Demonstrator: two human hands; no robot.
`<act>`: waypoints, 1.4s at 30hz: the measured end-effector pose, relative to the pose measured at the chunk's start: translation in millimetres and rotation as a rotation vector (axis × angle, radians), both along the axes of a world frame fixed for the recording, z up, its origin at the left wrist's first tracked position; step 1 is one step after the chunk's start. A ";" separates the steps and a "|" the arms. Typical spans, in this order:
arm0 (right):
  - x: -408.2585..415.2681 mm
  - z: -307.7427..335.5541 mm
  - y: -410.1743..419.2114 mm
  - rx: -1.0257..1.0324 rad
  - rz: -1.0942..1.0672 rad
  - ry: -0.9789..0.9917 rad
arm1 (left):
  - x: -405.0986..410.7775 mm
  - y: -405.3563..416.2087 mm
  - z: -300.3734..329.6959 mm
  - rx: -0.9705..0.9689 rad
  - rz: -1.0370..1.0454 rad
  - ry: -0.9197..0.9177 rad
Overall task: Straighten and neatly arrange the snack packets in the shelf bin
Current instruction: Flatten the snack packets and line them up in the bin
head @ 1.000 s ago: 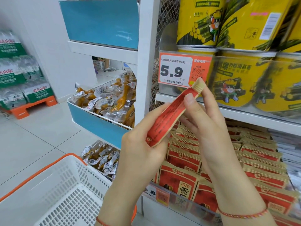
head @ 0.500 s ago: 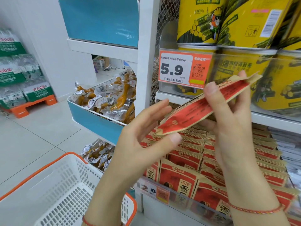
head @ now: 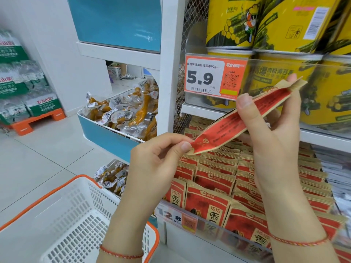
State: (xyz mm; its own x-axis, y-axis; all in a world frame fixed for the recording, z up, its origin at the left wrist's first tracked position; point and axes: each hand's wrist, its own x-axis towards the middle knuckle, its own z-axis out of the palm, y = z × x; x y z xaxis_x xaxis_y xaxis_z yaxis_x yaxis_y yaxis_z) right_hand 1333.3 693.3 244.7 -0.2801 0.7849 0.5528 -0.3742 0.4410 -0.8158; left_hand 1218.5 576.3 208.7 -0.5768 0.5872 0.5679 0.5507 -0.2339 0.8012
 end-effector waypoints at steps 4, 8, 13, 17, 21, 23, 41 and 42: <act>0.2 -0.3 1.6 -0.007 0.035 -0.024 | -0.7 -0.4 1.5 -0.005 -0.002 0.013; 0.3 0.7 1.0 -0.013 0.045 -0.035 | -1.1 -1.1 1.2 -0.013 -0.020 -0.007; -0.4 0.4 -3.5 -0.014 0.010 -0.011 | 0.6 -5.1 3.0 0.001 -0.082 -0.067; -5.1 -1.8 -8.7 -0.033 0.021 -0.030 | 8.2 3.9 -0.8 -0.068 -0.060 0.068; -5.8 -0.9 -9.8 -0.043 0.088 -0.102 | 7.5 9.3 -3.1 0.025 -0.020 0.073; 1.1 5.4 -6.2 -0.067 0.119 -0.071 | 0.7 6.4 -2.2 0.072 -0.063 -0.028; 18.0 50.1 23.5 0.468 0.033 -0.587 | -38.1 42.8 -2.1 -0.397 0.068 0.056; 19.9 45.0 24.5 0.503 -0.022 -0.627 | -37.9 47.1 -6.0 -0.518 0.093 0.140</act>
